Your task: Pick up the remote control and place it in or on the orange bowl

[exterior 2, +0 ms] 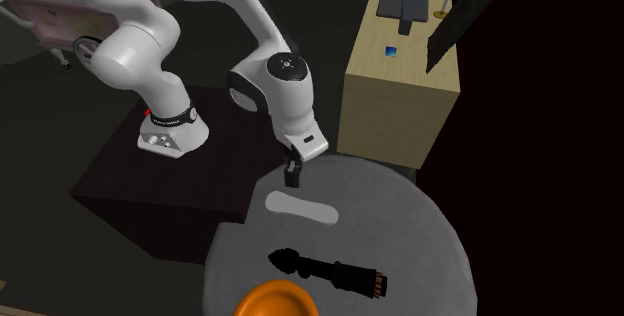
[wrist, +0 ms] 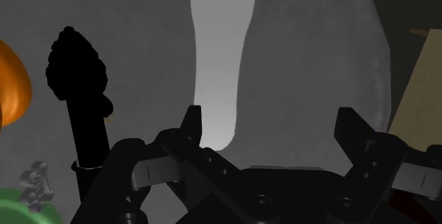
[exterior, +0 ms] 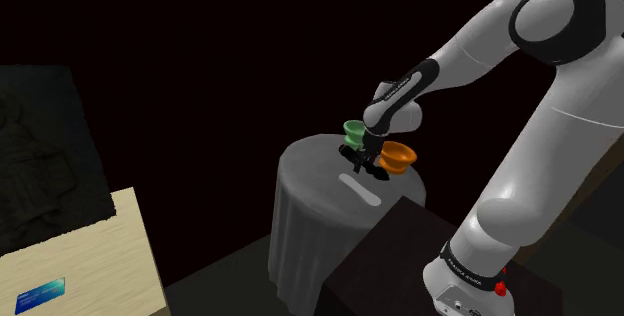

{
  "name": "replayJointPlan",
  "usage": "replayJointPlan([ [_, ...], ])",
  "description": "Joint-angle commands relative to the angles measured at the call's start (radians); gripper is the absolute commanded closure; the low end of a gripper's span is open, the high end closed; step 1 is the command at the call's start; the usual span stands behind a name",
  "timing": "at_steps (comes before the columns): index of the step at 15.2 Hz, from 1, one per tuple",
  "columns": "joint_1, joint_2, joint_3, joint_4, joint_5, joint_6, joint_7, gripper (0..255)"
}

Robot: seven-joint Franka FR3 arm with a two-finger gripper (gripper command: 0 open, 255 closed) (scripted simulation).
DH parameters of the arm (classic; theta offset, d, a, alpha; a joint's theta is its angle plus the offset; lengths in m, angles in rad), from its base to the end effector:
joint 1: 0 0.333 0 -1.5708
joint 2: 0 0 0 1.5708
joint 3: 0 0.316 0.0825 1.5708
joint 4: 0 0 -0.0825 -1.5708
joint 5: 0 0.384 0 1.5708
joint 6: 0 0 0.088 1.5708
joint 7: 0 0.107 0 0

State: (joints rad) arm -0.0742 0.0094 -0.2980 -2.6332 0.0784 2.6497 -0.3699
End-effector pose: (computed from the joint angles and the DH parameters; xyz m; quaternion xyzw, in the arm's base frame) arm 0.4001 -0.1587 0.2443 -0.9992 0.0356 -0.0098 0.0147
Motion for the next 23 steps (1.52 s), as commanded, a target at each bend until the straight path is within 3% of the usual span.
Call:
replayJointPlan([
  [1, -0.005, 0.088, -0.001, 0.022, 0.056, 0.055, -0.057, 0],
  [7, -0.095, 0.346, 0.072, 0.129, 0.221, 0.174, -0.223, 0],
  [15, -0.157, 0.465, 0.15, 0.165, 0.286, 0.261, -0.276, 0],
  [22, -0.157, 0.465, 0.15, 0.165, 0.286, 0.261, -0.276, 0],
  [23, -0.157, 0.465, 0.15, 0.165, 0.286, 0.261, -0.276, 255],
])
